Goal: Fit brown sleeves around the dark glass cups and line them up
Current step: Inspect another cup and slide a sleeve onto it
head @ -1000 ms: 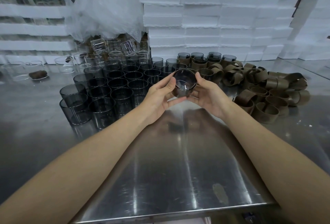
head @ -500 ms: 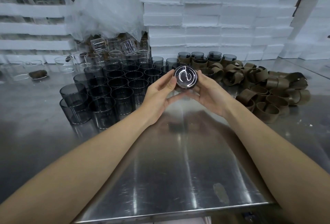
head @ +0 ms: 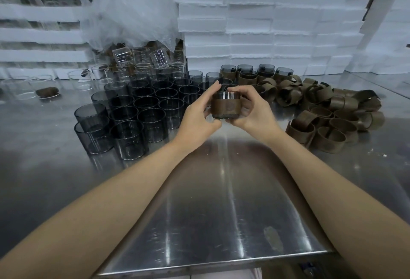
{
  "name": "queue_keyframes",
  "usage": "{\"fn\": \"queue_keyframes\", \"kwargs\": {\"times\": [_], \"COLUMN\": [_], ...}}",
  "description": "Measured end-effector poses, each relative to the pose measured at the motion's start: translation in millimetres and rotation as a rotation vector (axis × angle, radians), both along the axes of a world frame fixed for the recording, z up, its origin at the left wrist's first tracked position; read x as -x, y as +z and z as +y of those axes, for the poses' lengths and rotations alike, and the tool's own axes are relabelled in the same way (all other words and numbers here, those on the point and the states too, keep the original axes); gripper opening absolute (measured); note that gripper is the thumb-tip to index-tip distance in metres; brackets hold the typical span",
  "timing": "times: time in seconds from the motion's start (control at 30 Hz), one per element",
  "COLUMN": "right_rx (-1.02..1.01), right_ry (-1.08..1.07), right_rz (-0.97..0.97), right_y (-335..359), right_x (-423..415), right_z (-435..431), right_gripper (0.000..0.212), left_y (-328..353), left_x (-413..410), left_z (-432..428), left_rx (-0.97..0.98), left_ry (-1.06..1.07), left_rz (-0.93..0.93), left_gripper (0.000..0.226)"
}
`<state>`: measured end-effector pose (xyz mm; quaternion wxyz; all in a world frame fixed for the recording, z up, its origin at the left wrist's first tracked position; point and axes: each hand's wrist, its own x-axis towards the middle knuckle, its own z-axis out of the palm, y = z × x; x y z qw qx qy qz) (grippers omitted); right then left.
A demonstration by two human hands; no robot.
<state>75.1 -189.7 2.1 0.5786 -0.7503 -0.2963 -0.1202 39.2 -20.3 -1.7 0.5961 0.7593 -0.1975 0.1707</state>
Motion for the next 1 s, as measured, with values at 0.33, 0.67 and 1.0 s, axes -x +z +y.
{"fn": "queue_keyframes", "kwargs": {"times": [0.33,0.67,1.0], "right_rx": [0.088,0.206,0.379], "right_ry": [-0.059,0.005,-0.036], "right_rz": [-0.008,0.028,-0.028], "right_y": [-0.8,5.0,1.6], "right_x": [0.6,4.8,-0.2], "right_z": [-0.6,-5.0,-8.4], "right_gripper": [0.065,0.07,0.072], "left_y": [-1.8,-5.6,-8.3], "left_x": [-11.0,-16.1,-20.4], "left_z": [21.4,29.0,29.2], "left_rx": [-0.294,-0.399,-0.471], "left_ry": [0.036,0.036,0.04], "left_rz": [-0.086,-0.049,-0.039], "left_gripper": [0.072,0.077,0.07]}}
